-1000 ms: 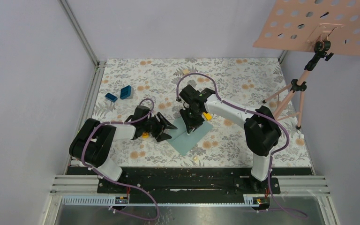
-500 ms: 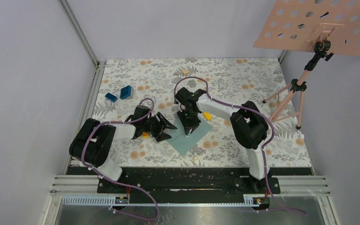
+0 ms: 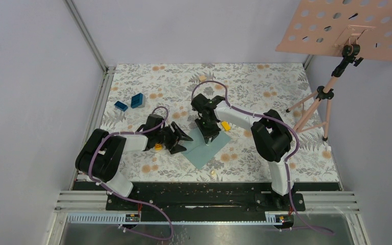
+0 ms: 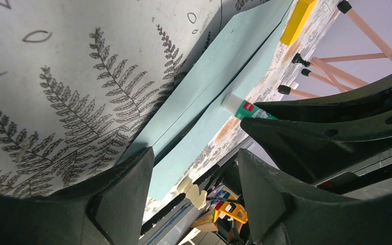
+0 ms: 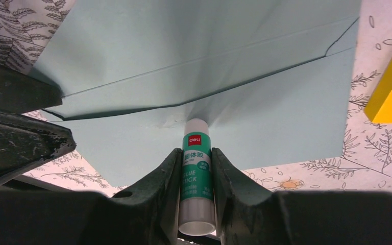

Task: Place the letter into the envelope and seal it
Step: Paint the envelope at the center of the board.

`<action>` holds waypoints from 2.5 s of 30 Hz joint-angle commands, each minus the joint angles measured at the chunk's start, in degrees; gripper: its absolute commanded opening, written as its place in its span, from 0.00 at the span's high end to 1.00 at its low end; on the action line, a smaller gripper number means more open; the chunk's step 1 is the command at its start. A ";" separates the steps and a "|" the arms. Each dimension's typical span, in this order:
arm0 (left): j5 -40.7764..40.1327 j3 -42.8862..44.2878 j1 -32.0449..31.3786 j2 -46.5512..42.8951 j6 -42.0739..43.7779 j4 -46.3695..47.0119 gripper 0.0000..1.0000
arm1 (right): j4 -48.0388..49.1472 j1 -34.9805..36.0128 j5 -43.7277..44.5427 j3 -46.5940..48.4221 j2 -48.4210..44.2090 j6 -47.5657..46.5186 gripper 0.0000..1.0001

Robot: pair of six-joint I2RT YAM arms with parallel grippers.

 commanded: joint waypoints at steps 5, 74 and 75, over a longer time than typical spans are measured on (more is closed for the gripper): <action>0.93 1.47 0.30 -0.96 1.04 1.05 0.37 | -0.89 1.13 1.92 1.48 0.55 0.15 1.00; 3.52 -0.63 0.91 1.54 -0.66 5.62 0.37 | 0.09 2.81 -1.83 2.13 -0.83 2.38 1.00; 3.54 -0.63 0.91 1.55 -0.71 5.64 0.37 | 0.09 3.33 -2.32 2.85 -0.49 2.62 1.00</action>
